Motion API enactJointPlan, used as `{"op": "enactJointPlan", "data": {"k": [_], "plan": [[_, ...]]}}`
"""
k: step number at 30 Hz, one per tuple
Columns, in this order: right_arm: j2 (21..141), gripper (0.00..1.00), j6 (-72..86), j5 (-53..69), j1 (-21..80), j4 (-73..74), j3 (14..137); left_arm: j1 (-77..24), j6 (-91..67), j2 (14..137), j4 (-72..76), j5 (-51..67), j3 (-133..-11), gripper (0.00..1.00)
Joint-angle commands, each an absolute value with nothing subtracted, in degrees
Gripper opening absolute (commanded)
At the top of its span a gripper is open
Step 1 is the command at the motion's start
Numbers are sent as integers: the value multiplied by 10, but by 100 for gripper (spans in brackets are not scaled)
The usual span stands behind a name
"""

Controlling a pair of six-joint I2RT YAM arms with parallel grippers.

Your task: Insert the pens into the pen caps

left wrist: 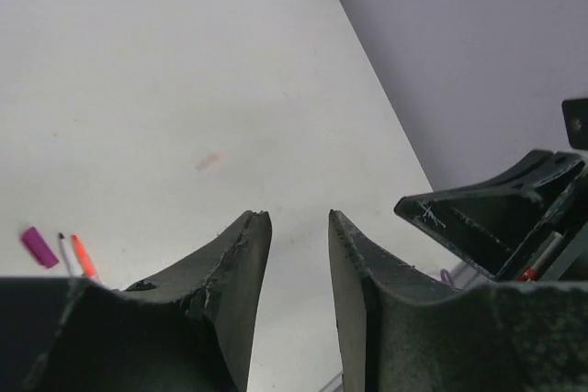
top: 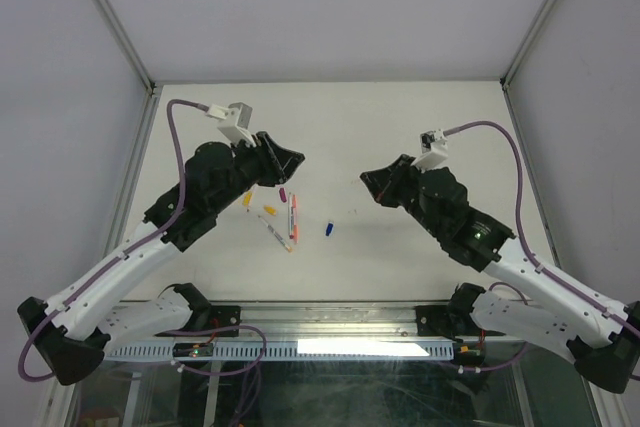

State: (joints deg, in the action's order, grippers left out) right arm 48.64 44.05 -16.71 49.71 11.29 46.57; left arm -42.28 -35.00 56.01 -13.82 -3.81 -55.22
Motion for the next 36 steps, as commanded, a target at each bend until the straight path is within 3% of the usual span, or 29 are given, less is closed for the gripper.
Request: {"op": "enactJointPlan", "data": {"k": [1, 24, 36], "plan": [[455, 4, 427, -205, 496, 142, 452, -416, -324, 527, -217, -144, -582, 37], [499, 10, 430, -219, 496, 190, 464, -385, -353, 558, -251, -171, -556, 41], [622, 14, 420, -208, 497, 254, 524, -313, -373, 593, -313, -176, -538, 45]]}}
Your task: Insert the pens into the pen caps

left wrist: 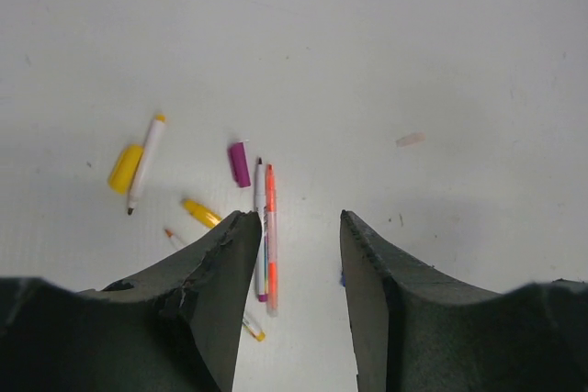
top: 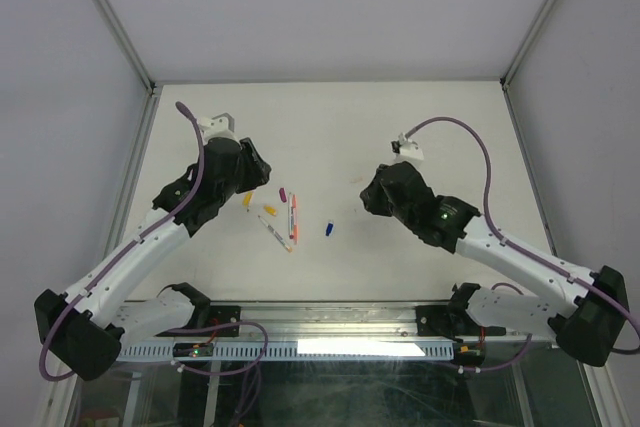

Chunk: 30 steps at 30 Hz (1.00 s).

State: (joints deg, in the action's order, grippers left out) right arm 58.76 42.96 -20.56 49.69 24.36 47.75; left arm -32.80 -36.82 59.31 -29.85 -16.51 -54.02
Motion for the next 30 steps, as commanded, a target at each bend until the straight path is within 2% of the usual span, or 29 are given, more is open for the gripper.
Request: {"op": "enactJointPlan", "data": {"k": [1, 12, 19, 23, 26, 30], "plan": [[634, 15, 419, -202, 498, 256, 531, -310, -372, 593, -315, -176, -534, 45], [764, 21, 381, -162, 539, 257, 610, -283, -410, 563, -372, -216, -510, 50], [898, 29, 315, -117, 592, 258, 718, -121, -390, 506, -390, -119, -495, 50], [992, 33, 268, -78, 614, 271, 802, -107, -390, 475, -420, -146, -510, 51], [1045, 40, 242, -47, 623, 274, 847, -108, -390, 450, -435, -174, -518, 53], [1108, 43, 218, -34, 632, 293, 910, -107, -390, 419, -445, -196, -528, 55]]}}
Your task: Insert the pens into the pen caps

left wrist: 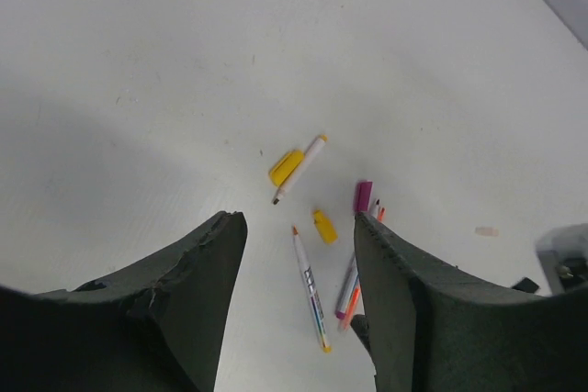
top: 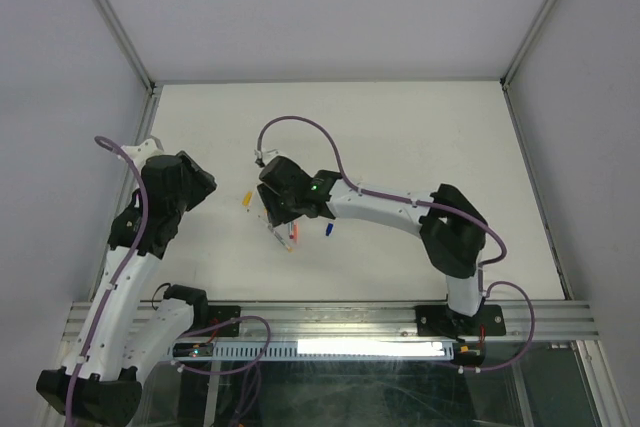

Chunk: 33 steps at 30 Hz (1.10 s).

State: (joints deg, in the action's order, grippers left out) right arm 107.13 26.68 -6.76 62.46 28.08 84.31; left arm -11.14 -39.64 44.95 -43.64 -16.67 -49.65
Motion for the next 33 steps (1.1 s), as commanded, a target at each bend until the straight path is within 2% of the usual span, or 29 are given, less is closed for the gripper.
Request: {"op": "enactJointPlan", "data": {"k": [1, 13, 27, 30, 33], "plan": [[1125, 43, 210, -32, 633, 301, 924, -107, -391, 413, -446, -198, -530, 55], [1254, 38, 143, -59, 643, 379, 1050, -107, -399, 353, -468, -258, -553, 56], [1327, 35, 130, -74, 653, 437, 1107, -108, -396, 346, -474, -269, -556, 58], [1339, 30, 131, -84, 656, 457, 1120, -107, -396, 347, -474, -266, -555, 58], [1349, 21, 133, -88, 658, 473, 1128, -108, -396, 347, -474, -267, -556, 59]]}}
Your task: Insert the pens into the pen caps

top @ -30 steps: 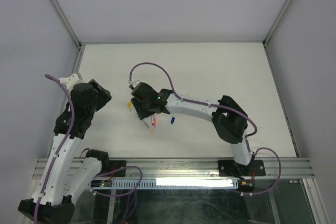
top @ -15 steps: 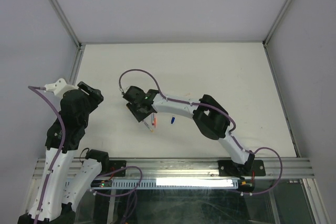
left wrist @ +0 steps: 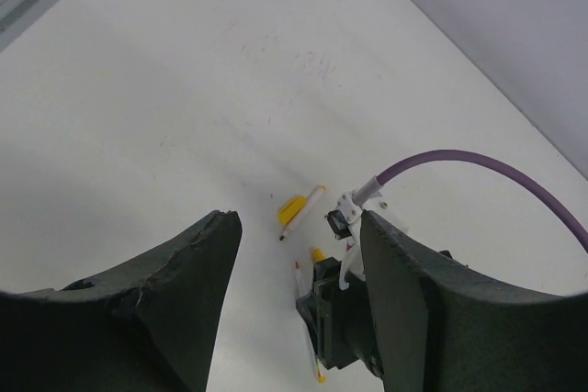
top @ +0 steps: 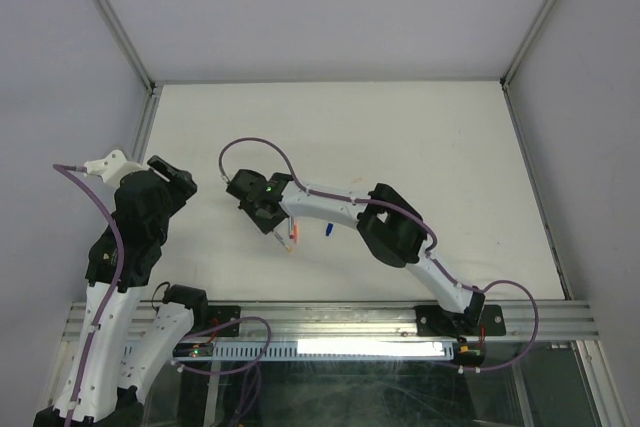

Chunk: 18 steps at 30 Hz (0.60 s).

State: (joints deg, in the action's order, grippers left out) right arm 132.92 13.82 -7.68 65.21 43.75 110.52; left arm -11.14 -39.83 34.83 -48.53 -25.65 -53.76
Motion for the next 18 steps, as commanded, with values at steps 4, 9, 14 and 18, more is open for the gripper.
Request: {"op": "enactJointPlan", "data": {"k": [4, 9, 14, 18], "plan": [[1339, 6, 143, -78, 658, 465, 1115, -107, -394, 346, -475, -263, -555, 64], [1309, 1, 167, -58, 658, 437, 1123, -107, -386, 342, -456, -240, -551, 72], [1237, 1, 209, -59, 656, 389, 1087, -107, -365, 337, -420, -193, -549, 80], [1151, 0, 260, -50, 637, 324, 995, -107, -342, 341, -387, -136, -544, 84]]}}
